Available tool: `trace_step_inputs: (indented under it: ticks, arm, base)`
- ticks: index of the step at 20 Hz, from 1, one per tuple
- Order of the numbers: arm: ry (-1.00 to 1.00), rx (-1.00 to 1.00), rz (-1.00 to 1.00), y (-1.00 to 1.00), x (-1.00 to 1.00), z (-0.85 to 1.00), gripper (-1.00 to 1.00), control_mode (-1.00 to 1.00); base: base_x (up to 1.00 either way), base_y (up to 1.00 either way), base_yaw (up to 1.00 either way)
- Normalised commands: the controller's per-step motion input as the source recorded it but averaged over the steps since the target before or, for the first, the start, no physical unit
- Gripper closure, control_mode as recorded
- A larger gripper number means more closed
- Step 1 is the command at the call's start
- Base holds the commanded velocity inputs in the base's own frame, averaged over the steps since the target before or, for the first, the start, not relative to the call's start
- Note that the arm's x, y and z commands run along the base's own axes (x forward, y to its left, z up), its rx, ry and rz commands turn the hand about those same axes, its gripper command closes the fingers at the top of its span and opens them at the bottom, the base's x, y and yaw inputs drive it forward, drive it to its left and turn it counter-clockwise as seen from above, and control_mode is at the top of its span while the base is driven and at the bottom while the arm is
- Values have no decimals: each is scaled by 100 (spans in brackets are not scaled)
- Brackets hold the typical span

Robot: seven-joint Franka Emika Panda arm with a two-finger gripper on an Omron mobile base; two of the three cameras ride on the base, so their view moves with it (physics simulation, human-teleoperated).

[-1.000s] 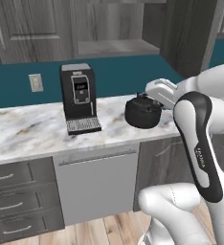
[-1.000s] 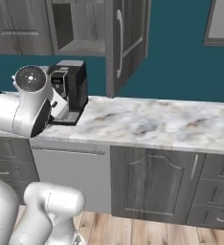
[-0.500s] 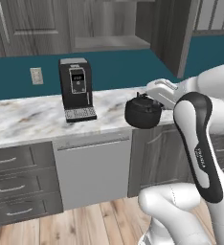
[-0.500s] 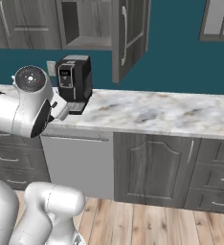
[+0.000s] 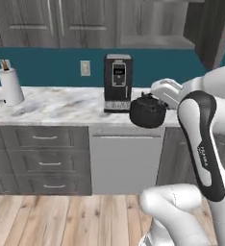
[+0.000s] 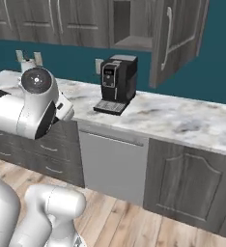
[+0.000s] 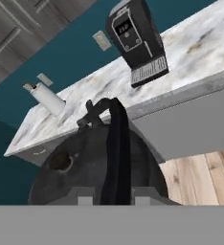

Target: Open the cabinet, pick the kettle from the cabinet, and place it in the sink.

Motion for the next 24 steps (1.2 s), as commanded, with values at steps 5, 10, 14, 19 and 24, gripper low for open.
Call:
trace_step_inputs:
  ticks: [5,10,14,19,24]
  arm:
    - [0,0,0,0,0,0,100,100]
    - [0,0,0,0,0,0,100,100]
    - [0,0,0,0,0,0,100,100]
    - [0,0,0,0,0,0,100,100]
    - [0,0,0,0,0,0,100,100]
  base:
    - [-7,6,86]
    - [-8,2,95]
    - [-10,0,99]
    - [-11,0,100]
    - [-10,0,100]
